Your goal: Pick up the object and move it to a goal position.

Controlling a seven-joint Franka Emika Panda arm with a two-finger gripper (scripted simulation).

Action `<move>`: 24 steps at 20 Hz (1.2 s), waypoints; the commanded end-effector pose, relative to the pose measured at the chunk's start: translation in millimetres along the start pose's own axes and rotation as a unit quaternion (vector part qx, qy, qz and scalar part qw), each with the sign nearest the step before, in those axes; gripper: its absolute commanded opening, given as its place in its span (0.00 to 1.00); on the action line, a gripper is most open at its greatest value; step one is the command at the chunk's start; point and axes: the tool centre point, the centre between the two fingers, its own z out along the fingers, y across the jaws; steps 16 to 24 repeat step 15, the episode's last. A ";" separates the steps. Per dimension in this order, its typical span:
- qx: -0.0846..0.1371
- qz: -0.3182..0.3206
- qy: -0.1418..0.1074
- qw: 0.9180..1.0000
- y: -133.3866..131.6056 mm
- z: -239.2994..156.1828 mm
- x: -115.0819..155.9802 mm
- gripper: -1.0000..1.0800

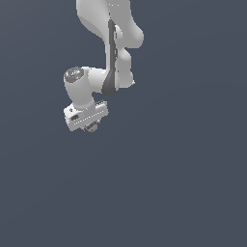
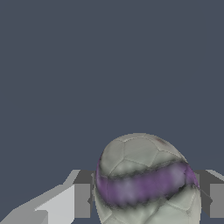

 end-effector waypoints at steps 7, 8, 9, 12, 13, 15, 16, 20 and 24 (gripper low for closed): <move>0.000 -0.001 0.000 1.000 38.6 -20.7 -47.0 0.00; 0.000 -0.001 0.000 1.000 41.3 -22.0 -50.0 0.00; 0.000 -0.001 0.000 1.000 43.5 -23.1 -52.5 0.00; 0.000 -0.001 0.000 1.000 47.9 -25.1 -56.8 0.00; 0.000 -0.001 0.000 1.000 48.6 -25.3 -57.1 0.00; 0.000 -0.001 0.000 1.000 48.8 -25.1 -56.4 0.00; 0.000 -0.001 0.000 1.000 48.8 -25.1 -56.4 0.00; 0.000 -0.001 0.000 1.000 48.8 -25.1 -56.4 0.00; 0.000 -0.001 0.000 1.000 48.8 -25.1 -56.4 0.00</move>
